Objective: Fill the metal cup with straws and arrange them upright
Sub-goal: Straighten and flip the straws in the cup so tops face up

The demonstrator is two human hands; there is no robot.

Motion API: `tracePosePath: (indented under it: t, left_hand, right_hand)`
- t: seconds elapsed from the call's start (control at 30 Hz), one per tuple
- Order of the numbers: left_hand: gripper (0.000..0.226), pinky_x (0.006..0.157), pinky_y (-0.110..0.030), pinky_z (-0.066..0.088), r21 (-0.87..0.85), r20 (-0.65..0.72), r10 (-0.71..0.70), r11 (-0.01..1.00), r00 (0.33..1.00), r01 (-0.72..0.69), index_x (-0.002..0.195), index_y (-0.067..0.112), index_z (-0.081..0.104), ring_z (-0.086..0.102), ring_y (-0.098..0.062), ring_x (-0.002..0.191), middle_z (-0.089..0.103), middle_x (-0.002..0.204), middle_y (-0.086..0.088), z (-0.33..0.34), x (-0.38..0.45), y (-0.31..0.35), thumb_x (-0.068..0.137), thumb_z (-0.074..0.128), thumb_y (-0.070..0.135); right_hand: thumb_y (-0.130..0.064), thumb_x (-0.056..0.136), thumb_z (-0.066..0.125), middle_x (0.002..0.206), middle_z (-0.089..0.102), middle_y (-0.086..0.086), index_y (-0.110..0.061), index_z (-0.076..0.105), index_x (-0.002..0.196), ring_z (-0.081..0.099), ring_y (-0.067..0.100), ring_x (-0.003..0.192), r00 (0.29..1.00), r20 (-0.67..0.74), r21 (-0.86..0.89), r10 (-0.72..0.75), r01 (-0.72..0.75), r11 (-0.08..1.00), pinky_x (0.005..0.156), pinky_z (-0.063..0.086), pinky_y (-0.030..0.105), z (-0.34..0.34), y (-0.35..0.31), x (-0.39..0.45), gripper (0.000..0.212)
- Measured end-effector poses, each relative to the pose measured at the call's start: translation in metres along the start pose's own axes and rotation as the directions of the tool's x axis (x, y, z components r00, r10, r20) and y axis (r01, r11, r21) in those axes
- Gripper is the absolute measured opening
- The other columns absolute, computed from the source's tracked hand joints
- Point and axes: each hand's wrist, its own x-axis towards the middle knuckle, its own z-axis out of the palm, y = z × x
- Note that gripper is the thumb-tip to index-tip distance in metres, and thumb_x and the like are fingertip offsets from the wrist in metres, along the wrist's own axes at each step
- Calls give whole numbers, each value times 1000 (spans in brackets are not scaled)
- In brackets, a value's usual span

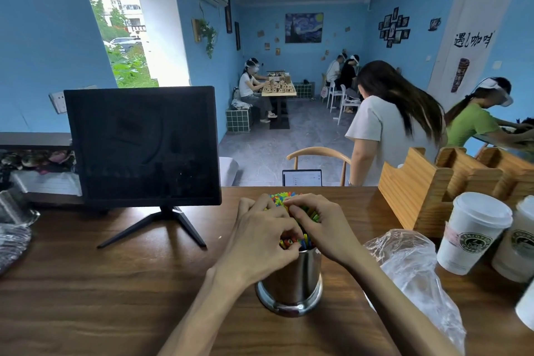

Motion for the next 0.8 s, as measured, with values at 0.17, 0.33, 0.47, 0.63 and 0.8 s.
tracePosePath:
  t: [0.17,0.33,0.47,0.63,0.8]
  left_hand:
    - [11,75,-28,17,-11,21,-35,999,999,35,81,39,72,47,-6,89,64,81,23,-1,1,1,72,68,43]
    - [13,79,-30,21,-35,54,-89,995,995,91,85,40,68,49,-7,91,66,85,25,-7,5,-1,73,64,44]
    - [11,83,-30,23,-34,112,-57,998,992,61,93,40,68,45,-4,94,66,89,22,-8,2,-1,83,64,43]
    - [8,84,-32,43,-183,74,-60,980,995,73,94,38,71,46,0,89,54,81,28,-9,1,-6,87,72,41]
    - [16,75,-25,47,-236,86,-61,968,994,80,99,38,75,53,3,85,63,87,23,-13,-1,-6,88,68,48]
  right_hand:
    - [-22,97,65,109,71,-18,-30,76,110,59,-2,110,1000,3,1,3,-3,1000,97,46,23,0,1,-1,19]
    - [-22,97,65,110,71,-17,-30,76,110,59,-1,110,1000,10,8,3,-3,1000,98,46,23,-1,0,-1,19]
    - [-25,97,64,111,70,-18,-31,75,112,58,-1,112,1000,22,4,-5,5,1000,97,45,22,-2,0,-2,19]
    - [-23,97,64,111,70,-17,-31,75,111,59,-1,110,1000,9,-4,1,-1,1000,97,46,23,-1,-2,-3,20]
    - [-25,98,63,112,69,-17,-32,74,114,57,-2,110,1000,23,-20,3,-2,1000,96,46,25,-3,-3,-4,20]
